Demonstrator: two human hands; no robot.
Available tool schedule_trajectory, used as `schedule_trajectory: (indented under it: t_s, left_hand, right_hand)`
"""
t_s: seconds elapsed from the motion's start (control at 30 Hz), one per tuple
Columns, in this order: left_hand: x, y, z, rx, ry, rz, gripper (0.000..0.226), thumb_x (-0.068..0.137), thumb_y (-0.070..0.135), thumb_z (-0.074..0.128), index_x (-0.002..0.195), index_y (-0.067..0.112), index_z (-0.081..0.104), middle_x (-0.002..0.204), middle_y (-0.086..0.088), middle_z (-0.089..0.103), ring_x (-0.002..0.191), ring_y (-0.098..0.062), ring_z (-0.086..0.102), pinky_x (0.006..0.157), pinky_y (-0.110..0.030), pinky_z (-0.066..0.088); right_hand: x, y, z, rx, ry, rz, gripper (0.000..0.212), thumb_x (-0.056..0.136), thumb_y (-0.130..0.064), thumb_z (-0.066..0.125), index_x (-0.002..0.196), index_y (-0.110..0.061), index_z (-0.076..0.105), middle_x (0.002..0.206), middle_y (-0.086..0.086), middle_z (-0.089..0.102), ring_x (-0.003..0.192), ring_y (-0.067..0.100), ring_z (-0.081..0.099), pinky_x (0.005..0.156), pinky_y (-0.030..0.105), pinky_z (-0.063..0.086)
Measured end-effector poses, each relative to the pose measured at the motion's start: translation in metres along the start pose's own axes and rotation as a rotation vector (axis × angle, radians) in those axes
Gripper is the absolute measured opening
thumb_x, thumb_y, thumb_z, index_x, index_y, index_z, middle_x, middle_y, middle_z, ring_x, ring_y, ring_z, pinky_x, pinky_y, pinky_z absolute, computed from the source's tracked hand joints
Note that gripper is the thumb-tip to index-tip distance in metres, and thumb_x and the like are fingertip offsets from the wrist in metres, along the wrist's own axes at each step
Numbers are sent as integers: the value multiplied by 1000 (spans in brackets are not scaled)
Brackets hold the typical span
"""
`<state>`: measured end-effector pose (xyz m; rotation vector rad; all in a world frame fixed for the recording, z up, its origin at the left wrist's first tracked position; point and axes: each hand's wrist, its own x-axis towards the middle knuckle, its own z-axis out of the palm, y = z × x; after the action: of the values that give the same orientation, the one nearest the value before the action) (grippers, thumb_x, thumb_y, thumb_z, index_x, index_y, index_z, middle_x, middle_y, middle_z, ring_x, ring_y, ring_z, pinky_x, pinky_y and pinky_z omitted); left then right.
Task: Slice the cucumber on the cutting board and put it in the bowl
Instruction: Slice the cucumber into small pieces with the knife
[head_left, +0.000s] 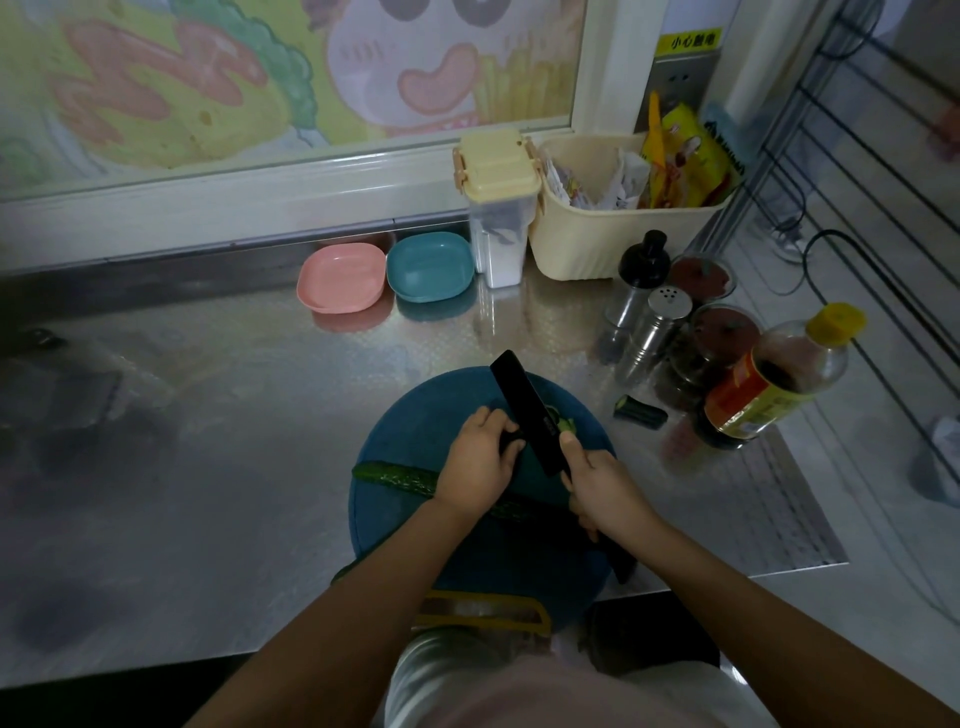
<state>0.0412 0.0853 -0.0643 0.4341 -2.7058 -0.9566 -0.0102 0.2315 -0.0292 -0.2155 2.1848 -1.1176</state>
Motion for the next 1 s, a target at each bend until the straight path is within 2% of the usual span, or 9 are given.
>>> schedule_trajectory:
  t_s: [0.17,0.27,0.43,0.57,0.73,0.83,0.93,1.0]
  left_hand:
    - [0,-1,-1,-7,-4,14,9,85,7,64,92,2,59,91,-11,55,86,-22,53,73,-29,44]
    - [1,-1,-2,-9,-12,15,10,85,6,64,92,1,60,92,-12,55,86,-23,54,73,-27,42]
    - [3,1,-3,-15,-45,-37,15,86,6,64,98,-2,61,98,-15,56,88,-25,57,73,-20,38]
    - [6,0,-8,-4,-105,-56,22,87,6,61,108,-1,61,107,-15,57,94,-26,58,77,-17,38]
    - [-5,-3,-6,-8,-62,-28,26,88,6,61,113,4,63,108,-11,60,100,-23,56,86,-25,43]
    - [-11,-3,-3,14,-3,-16,26,88,7,61,114,7,63,103,-11,59,98,-23,53,84,-27,43]
    - [-13,-3,-2,44,13,8,25,88,7,60,112,7,63,98,-12,59,94,-25,54,79,-30,44]
    - [-11,-3,-2,43,19,2,23,88,7,60,111,6,64,97,-12,59,93,-25,54,78,-29,43]
  right_hand:
    - [2,1,3,-29,4,4,57,99,-48,25,58,-13,42,49,4,43,37,16,40,39,22,30]
    - [4,0,4,-32,-3,7,57,99,-49,24,59,-13,43,51,4,44,40,17,42,40,23,31]
    - [9,-5,6,-141,25,-41,61,100,-46,21,57,-12,47,56,7,50,50,21,49,52,28,40]
    - [13,-10,10,-241,35,-65,60,101,-45,19,60,-12,49,59,6,52,52,20,51,50,28,40]
    - [19,-12,16,-260,27,-29,57,100,-47,20,64,-14,48,63,6,53,54,19,52,50,27,40]
    - [19,-12,13,-262,19,-25,55,100,-48,20,64,-16,47,64,6,53,57,21,54,49,28,42]
    - [19,-6,9,-273,6,-12,58,100,-47,19,62,-14,48,64,5,52,59,21,54,49,27,37]
    - [21,-3,6,-207,-24,23,59,100,-49,21,62,-12,48,61,6,51,54,22,51,48,26,37]
